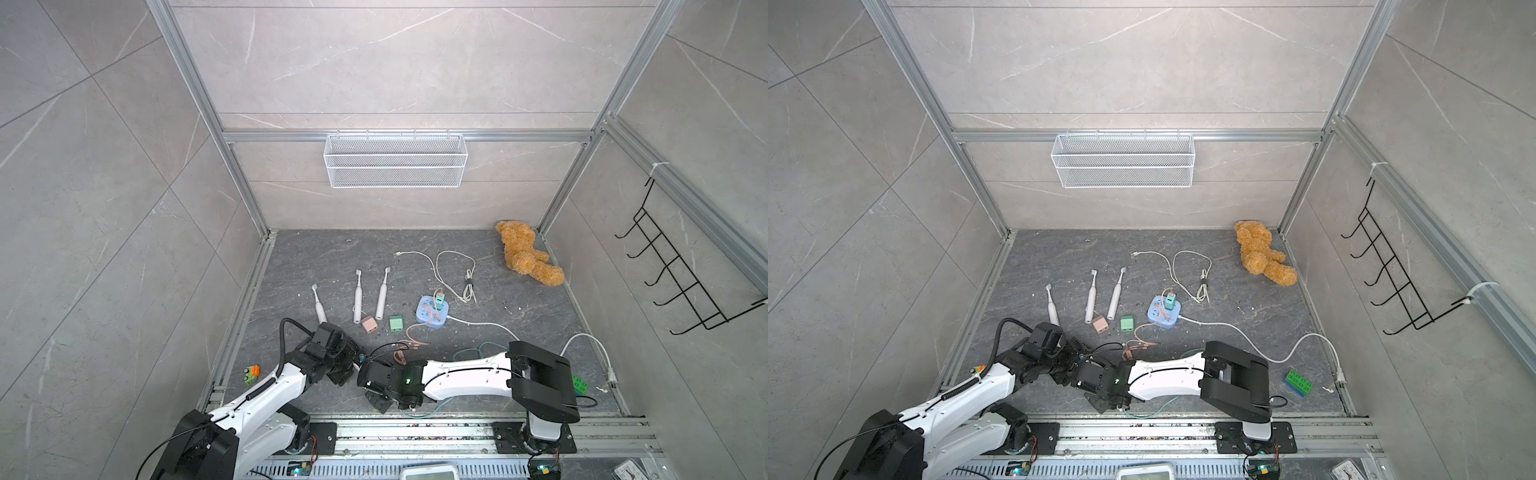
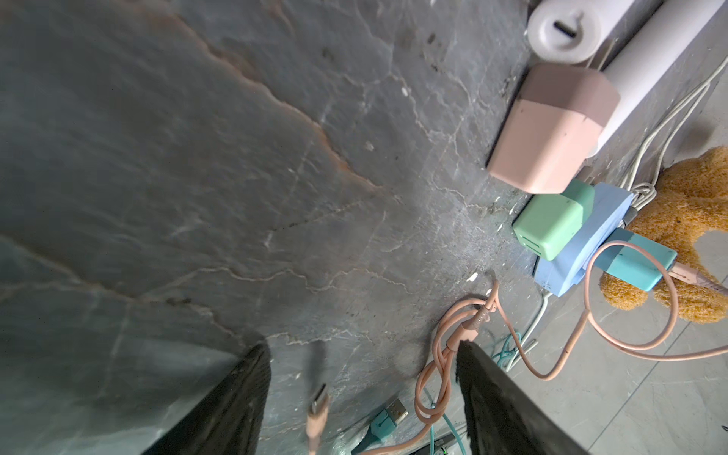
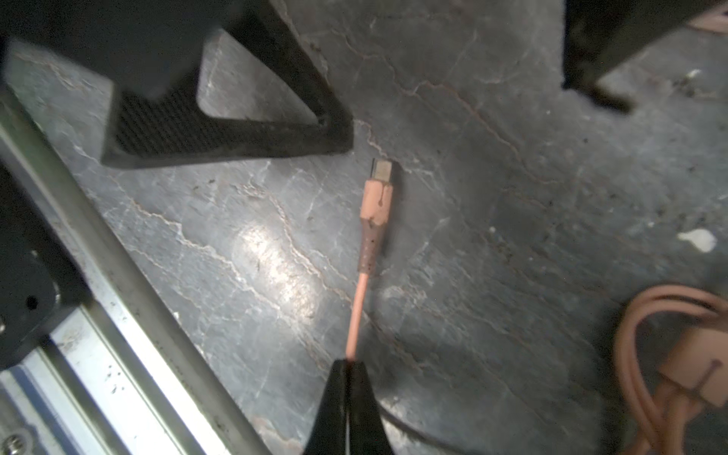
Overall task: Charge the electric toothbrush
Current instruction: Pick up the charging cable from the center of the board.
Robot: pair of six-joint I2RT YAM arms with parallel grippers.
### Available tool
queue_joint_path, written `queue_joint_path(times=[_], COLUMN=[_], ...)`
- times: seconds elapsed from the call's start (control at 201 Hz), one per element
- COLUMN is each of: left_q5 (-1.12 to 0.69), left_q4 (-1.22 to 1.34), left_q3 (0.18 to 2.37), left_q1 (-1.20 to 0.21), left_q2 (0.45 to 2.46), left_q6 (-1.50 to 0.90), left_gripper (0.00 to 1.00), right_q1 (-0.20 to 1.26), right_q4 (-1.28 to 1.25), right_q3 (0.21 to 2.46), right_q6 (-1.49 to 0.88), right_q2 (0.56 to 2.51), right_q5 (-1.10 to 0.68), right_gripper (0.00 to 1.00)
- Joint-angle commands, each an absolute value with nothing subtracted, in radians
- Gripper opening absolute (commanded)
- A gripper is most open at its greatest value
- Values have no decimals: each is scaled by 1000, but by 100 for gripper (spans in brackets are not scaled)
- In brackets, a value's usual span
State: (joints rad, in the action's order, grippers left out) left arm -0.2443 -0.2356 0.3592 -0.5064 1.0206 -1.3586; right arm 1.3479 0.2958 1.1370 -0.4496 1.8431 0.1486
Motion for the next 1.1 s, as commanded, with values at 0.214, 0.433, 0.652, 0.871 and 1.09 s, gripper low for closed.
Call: queue_joint_path(times=[0.214, 0.433, 0.652, 0.871, 1.09], left_q5=[-261, -262, -225, -211, -214], left_q4=[-234, -236, -285, -262, -253], left_q3=[308, 310, 320, 296, 297], left_q1=[-537, -537, -537, -537, -536], left_q2=[1018, 984, 914, 835, 837], left_q6=[-1405, -1417, -1424, -1450, -1446], left_gripper=[60, 45, 43, 41, 33], right_q1=[1336, 1327, 1322, 1322, 1321], right_q4=[207, 196, 201, 198, 192], right_q3=[1109, 1103, 1100, 1093, 1092], right_q6=[-446, -448, -447, -452, -457], right_q2=[1776, 1781, 1786, 1785, 1784], right_q5=[192, 180, 166, 161, 156], right_gripper=[0, 0, 0, 0, 0])
